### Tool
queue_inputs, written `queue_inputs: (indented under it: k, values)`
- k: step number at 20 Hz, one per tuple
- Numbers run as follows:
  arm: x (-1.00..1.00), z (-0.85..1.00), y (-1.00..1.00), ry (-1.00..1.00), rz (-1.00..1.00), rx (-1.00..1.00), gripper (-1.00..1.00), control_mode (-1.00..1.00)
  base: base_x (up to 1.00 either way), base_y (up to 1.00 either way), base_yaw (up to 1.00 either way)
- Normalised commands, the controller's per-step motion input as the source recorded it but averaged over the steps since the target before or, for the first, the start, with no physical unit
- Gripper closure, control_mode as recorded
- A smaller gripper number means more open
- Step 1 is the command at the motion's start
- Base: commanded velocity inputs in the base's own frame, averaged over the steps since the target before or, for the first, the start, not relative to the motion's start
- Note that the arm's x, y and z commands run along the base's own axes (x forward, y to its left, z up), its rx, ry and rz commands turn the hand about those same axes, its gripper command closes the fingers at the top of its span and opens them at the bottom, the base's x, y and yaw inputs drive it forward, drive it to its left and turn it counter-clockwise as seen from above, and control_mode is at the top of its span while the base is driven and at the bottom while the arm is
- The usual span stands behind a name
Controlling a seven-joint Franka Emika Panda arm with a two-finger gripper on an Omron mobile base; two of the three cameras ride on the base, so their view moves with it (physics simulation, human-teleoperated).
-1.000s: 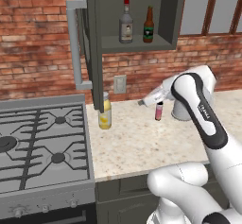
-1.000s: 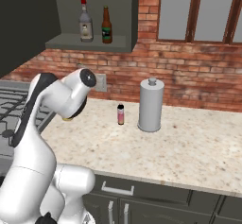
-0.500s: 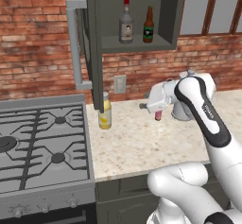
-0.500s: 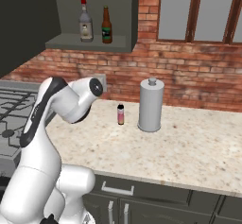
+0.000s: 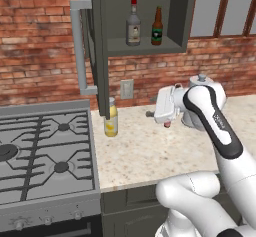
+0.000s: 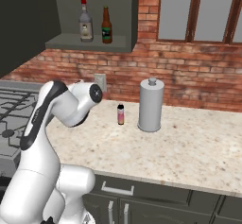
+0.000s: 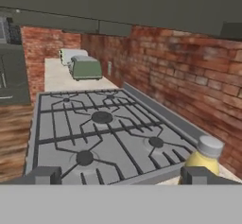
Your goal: Sort all alcoholic drinks to one cabinet, and non-alcoholic drinks to the other.
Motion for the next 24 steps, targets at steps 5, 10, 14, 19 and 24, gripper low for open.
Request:
queue_inputs:
  k: [5, 10, 14, 19, 24]
  values:
    - [0.11, -0.15, 0.00, 0.00, 0.00, 0.00, -1.00, -1.00, 0.00, 0.00, 0.00]
    - [0.09, -0.09, 0.00, 0.05, 0.00, 0.00, -1.00, -1.00, 0.00, 0.00, 0.00]
    - [0.02, -0.12, 0.00, 0.12, 0.00, 0.02, -1.00, -1.00, 0.00, 0.00, 0.00]
    - [0.03, -0.09, 0.00, 0.11, 0.00, 0.04, -1.00, -1.00, 0.00, 0.00, 0.00]
    - [0.14, -0.05, 0.00, 0.07, 0.00, 0.08, -1.00, -1.00, 0.00, 0.00, 0.00]
